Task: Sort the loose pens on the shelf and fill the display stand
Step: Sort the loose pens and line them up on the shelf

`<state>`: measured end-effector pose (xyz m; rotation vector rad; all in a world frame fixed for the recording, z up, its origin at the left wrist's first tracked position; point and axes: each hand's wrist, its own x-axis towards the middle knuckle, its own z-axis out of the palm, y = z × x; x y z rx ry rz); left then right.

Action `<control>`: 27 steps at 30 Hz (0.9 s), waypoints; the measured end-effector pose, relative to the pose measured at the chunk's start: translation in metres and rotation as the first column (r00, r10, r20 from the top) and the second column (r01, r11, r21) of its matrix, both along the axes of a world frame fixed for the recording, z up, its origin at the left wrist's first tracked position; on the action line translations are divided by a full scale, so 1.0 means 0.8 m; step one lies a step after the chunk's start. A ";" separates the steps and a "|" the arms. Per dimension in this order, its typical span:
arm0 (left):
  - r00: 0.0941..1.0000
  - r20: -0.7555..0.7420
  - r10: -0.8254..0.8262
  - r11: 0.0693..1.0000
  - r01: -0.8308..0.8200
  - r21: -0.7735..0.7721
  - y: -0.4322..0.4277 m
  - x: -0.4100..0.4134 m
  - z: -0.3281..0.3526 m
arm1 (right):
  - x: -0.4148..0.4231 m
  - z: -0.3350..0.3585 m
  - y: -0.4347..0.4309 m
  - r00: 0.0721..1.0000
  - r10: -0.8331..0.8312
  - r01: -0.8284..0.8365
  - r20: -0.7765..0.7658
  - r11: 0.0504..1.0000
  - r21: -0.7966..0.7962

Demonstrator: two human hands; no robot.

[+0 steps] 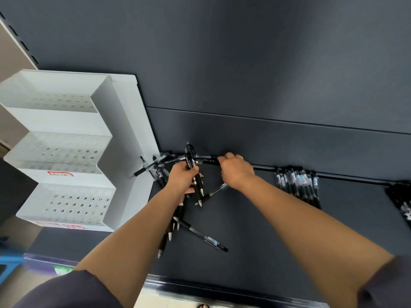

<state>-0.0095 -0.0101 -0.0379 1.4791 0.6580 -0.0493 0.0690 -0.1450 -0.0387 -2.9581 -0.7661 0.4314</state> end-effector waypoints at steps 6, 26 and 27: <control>0.999 0.008 -0.038 0.999 0.037 0.037 0.010 0.003 -0.001 | 0.009 -0.015 0.020 0.992 -0.019 0.036 0.127 0.991 -0.129; 0.997 -0.065 -0.047 0.998 0.045 -0.032 -0.025 0.021 0.007 | 0.014 0.023 -0.022 0.916 -0.179 0.273 -0.359 0.935 0.229; 0.996 -0.065 -0.053 0.998 0.051 -0.039 -0.031 0.021 0.007 | 0.012 0.025 -0.027 0.850 -0.224 0.382 -0.477 0.886 0.264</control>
